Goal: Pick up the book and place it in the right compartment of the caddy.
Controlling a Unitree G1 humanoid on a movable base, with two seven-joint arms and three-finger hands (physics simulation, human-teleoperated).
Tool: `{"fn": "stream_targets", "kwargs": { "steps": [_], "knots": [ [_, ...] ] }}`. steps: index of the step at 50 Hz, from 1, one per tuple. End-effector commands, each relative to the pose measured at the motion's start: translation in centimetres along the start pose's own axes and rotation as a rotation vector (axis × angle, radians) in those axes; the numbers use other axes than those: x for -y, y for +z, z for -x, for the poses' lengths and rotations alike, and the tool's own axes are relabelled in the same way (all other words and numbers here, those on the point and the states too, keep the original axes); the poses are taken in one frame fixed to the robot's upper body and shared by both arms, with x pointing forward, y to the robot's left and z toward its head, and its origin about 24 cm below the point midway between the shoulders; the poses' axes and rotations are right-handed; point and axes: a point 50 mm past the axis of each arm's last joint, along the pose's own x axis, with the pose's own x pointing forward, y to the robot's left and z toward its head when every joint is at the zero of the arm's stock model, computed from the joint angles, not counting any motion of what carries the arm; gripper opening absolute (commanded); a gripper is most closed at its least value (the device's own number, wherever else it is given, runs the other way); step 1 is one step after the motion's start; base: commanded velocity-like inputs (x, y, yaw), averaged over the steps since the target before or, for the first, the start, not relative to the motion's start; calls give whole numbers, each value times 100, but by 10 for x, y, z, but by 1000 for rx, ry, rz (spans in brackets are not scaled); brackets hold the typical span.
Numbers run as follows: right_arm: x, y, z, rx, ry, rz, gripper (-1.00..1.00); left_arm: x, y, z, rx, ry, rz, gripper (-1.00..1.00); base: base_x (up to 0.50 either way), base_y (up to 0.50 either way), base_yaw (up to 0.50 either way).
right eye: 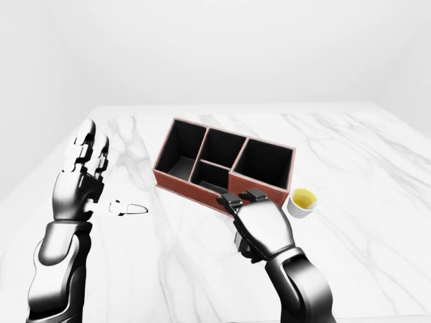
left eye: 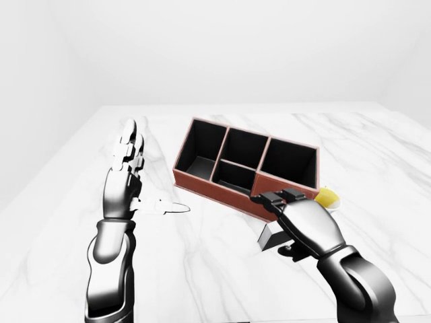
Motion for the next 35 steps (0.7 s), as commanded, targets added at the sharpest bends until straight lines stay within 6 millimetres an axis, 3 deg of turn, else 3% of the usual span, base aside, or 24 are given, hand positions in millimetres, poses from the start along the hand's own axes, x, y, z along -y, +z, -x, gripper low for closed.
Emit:
{"fn": "stream_targets", "kwargs": {
  "steps": [1,35],
  "knots": [
    [-5,-3,0,-15,24,-4,40,0,-4,0,-18,2,8,100,0,0,0],
    [-33,-18,-9,-76,165,-24,41,-5,-12,-1,-48,15,10,100,0,0,0]
  ]
}}
